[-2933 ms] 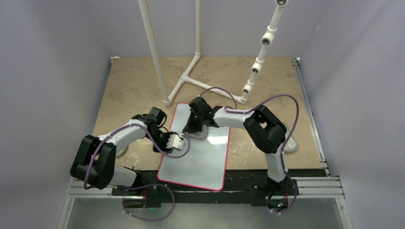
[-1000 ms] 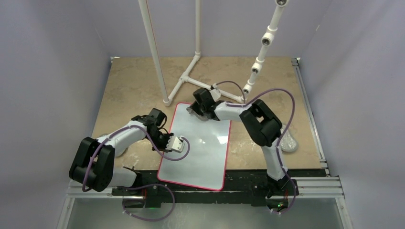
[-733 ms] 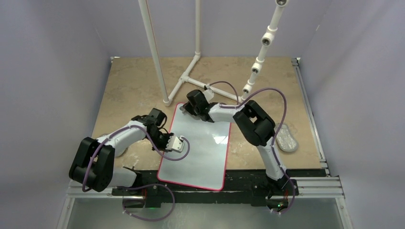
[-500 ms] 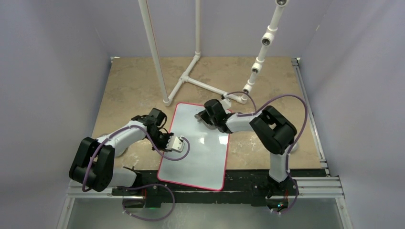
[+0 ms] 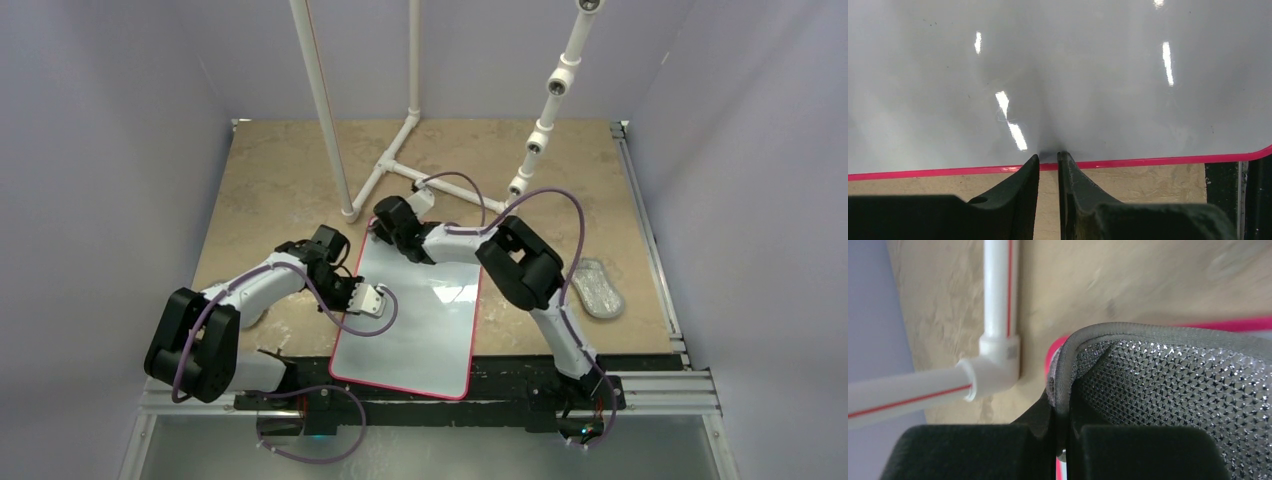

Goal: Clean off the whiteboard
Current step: Erase the whiteboard at the center of the board, then hold the whiteboard at the center of the board.

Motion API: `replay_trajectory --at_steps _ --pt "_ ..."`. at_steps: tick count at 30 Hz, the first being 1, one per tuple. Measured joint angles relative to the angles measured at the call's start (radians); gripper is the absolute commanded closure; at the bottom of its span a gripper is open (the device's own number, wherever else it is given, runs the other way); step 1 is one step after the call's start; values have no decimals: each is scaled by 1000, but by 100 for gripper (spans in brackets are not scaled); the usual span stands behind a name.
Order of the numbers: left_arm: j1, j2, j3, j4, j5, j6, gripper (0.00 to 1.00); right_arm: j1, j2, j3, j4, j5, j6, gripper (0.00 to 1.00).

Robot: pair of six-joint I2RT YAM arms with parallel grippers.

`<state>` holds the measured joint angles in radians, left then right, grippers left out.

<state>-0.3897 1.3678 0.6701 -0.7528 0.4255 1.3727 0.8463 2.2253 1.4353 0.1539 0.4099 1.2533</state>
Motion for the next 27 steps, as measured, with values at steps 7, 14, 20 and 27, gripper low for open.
replay_trajectory --at_steps 7,14,20,27 --pt "-2 -8 -3 2 -4 1 82 30 -35 -79 38 -27 0 100" --pt "-5 -8 -3 2 -8 1 83 -130 -307 -492 138 -65 13 100" --pt "-5 -14 -5 2 -8 12 83 -172 -288 -488 146 -48 28 100" --pt "-3 -14 0 -15 -47 24 84 -53 -40 -60 2 38 2 100"
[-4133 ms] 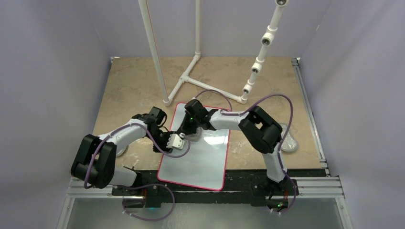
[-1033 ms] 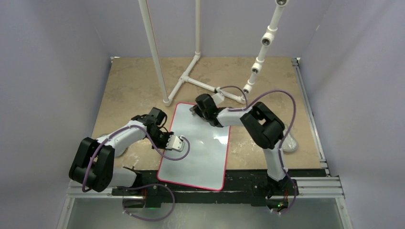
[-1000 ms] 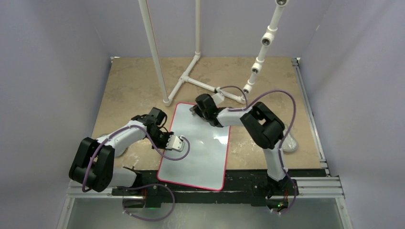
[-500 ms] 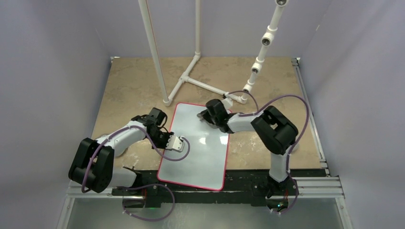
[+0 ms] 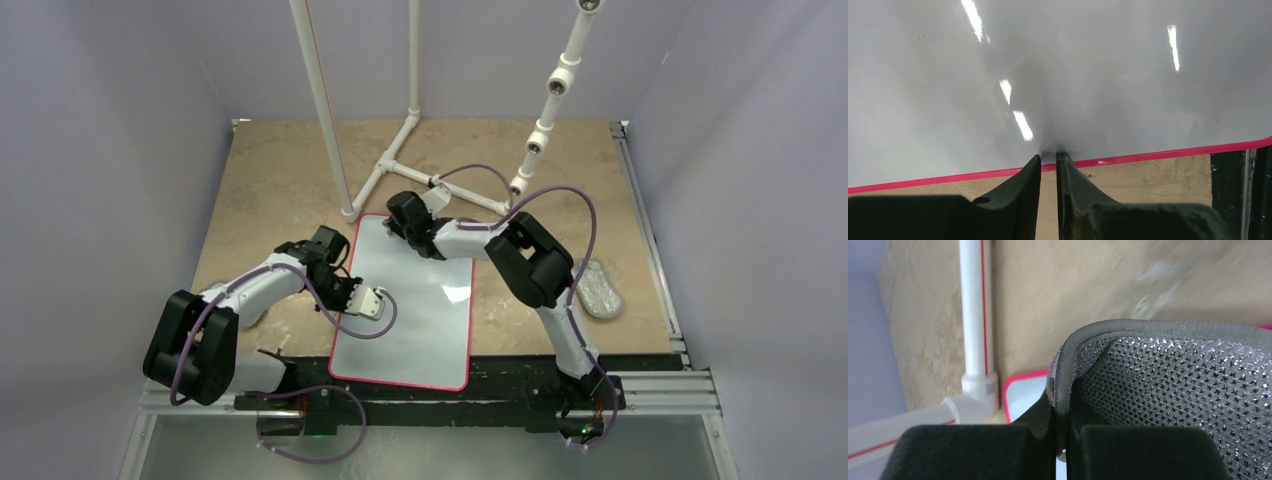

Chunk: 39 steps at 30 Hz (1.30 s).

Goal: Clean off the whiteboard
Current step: Hold the whiteboard at the center of the board.

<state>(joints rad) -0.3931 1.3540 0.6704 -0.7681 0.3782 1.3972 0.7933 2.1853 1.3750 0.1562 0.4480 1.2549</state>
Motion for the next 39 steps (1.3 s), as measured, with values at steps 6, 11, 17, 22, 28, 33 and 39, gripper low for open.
replay_trajectory --at_steps 6,11,17,22,28,33,39 --pt "0 -6 2 0 -8 2 84 58 -40 -76 20 -6 3 100" --pt "0 -3 5 0 -8 2 85 34 -199 -348 114 -32 44 100" --pt "0 -3 5 -1 -8 2 86 -26 -253 -497 229 -87 95 100" --pt "0 -3 5 -3 -9 3 86 27 -157 -265 78 -32 64 100" --pt "0 -6 6 -8 -22 6 86 146 97 193 -119 19 -18 100" --pt "0 -6 6 -9 -23 9 86 159 55 101 -85 13 -12 100" --pt "0 -7 5 -9 -23 10 87 68 -188 -309 60 -47 71 100"
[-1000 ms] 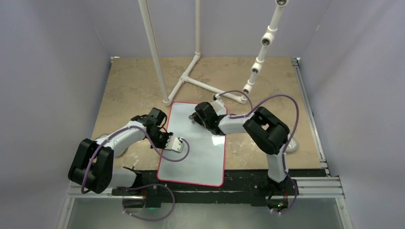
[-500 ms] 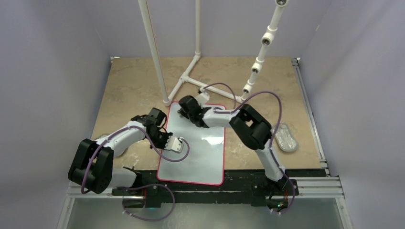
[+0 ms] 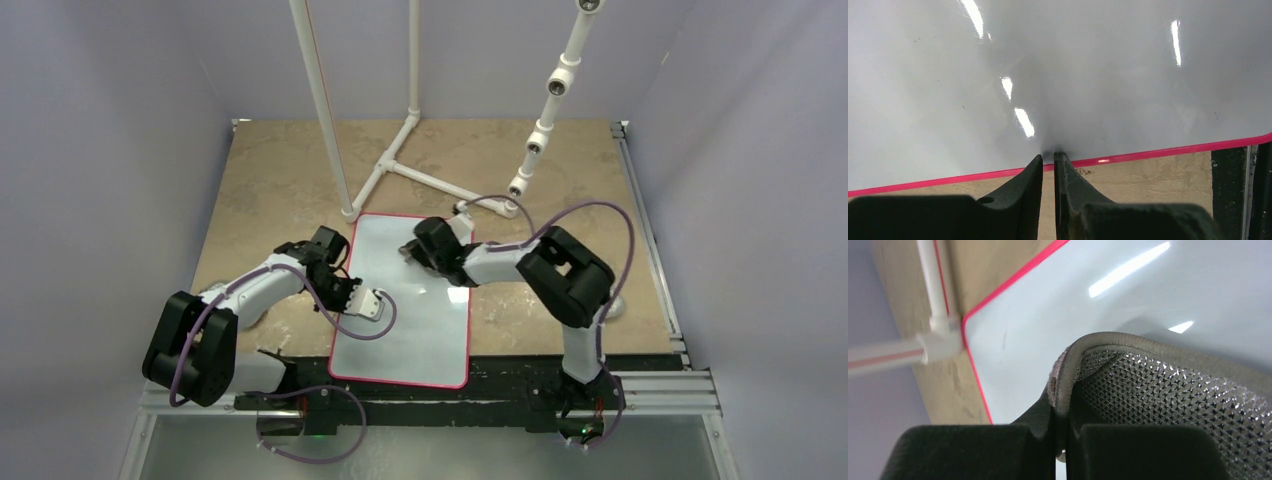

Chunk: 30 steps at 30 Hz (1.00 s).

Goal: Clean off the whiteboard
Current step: Hold the whiteboard at the center of the board.

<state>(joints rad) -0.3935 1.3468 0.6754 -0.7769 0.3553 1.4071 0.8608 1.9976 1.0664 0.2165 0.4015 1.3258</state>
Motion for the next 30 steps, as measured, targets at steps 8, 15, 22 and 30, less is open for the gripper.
replay_trajectory --at_steps 8,15,22,30 --pt "0 0 -1 0 0 1 87 -175 -174 -288 130 -21 96 100" --pt "0 0 -1 -2 0 6 88 -111 27 8 71 31 88 100" --pt "0 10 2 -11 0 11 89 -22 132 172 21 63 78 100" --pt "0 7 5 -14 0 11 89 -162 -85 -190 155 -62 141 100"
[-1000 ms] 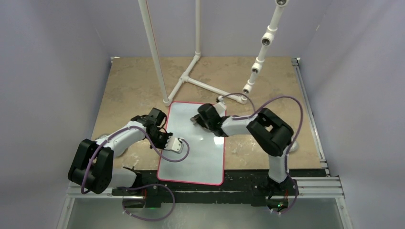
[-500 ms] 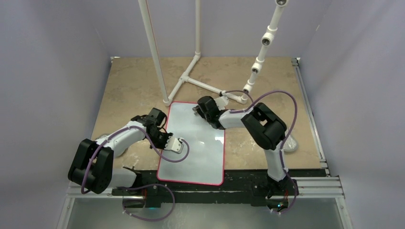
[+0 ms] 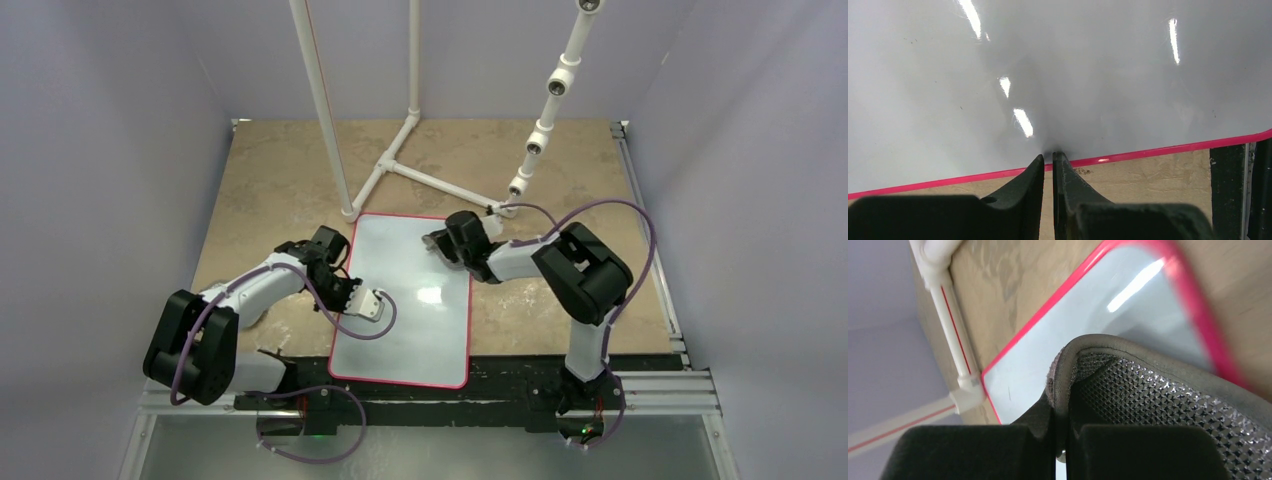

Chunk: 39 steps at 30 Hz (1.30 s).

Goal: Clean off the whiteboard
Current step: Hold the whiteboard at the center of the board.

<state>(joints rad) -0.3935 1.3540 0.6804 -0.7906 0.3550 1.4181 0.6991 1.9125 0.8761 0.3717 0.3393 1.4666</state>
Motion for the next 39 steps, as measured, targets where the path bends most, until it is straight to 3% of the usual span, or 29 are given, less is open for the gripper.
replay_trajectory --at_steps 3,14,22,26,30,34,39 --pt "0 0 1 -1 0 0 89 -61 -35 -37 -9 -10 11 100" --pt "0 0 3 -8 0 0 90 -58 -14 34 -83 24 -24 100" --pt "0 1 6 -13 -1 0 90 36 -65 -160 153 1 -146 100" --pt "0 4 13 -20 -8 0 90 187 -61 -250 308 -98 -194 100" --pt "0 4 14 -26 -16 0 91 253 -86 -345 430 -227 -232 100" --pt "0 4 14 -26 -16 0 91 261 -125 -396 449 -309 -274 100" --pt "0 4 16 -27 -16 -1 91 266 -60 -278 391 -370 -312 100"
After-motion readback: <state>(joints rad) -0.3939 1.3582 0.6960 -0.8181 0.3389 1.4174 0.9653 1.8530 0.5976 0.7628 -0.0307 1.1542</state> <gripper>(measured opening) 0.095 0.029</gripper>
